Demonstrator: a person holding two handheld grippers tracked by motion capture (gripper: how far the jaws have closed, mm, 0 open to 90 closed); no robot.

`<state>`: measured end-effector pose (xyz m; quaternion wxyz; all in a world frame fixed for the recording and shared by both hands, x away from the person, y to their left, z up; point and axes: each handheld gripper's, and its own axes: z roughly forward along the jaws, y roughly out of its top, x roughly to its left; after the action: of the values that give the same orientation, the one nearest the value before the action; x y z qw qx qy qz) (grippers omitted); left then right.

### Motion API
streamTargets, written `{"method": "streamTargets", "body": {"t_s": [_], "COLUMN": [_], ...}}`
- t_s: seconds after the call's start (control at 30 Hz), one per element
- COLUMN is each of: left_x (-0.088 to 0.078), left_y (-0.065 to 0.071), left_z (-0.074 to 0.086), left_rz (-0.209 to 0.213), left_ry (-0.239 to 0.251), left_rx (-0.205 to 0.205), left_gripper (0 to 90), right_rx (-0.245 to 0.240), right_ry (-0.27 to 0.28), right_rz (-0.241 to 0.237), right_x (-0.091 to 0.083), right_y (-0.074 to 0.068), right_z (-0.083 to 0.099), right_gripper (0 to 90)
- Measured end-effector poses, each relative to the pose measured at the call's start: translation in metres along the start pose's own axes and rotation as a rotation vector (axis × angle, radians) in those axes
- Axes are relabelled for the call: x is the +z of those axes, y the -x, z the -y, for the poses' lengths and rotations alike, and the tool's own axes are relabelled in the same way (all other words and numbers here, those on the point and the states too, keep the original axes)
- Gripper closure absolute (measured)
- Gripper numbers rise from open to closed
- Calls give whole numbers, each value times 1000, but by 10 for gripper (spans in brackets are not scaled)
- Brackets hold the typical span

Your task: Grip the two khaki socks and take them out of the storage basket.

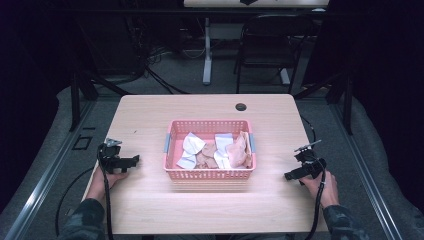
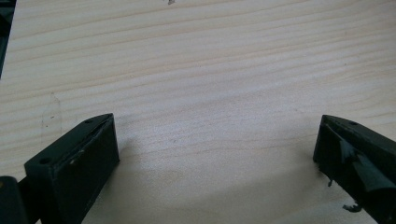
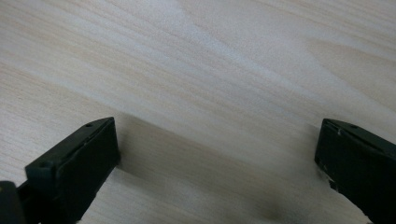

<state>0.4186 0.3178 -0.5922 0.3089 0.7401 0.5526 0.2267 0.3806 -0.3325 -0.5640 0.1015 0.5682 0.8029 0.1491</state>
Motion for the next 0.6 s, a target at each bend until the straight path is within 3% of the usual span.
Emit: {"method": "streamTargets", "body": {"t_s": [0.6], "left_x": [0], "left_y": [1], "left_z": [0], "left_rz": [5], "left_ry": [1], "left_rx": [2], "left_gripper": [0], "right_rx": [-2], "right_ry": [-11], "right_rz": [-1], "right_x": [0], "right_y": [0], "right_z": [-2], "right_gripper": [0]}}
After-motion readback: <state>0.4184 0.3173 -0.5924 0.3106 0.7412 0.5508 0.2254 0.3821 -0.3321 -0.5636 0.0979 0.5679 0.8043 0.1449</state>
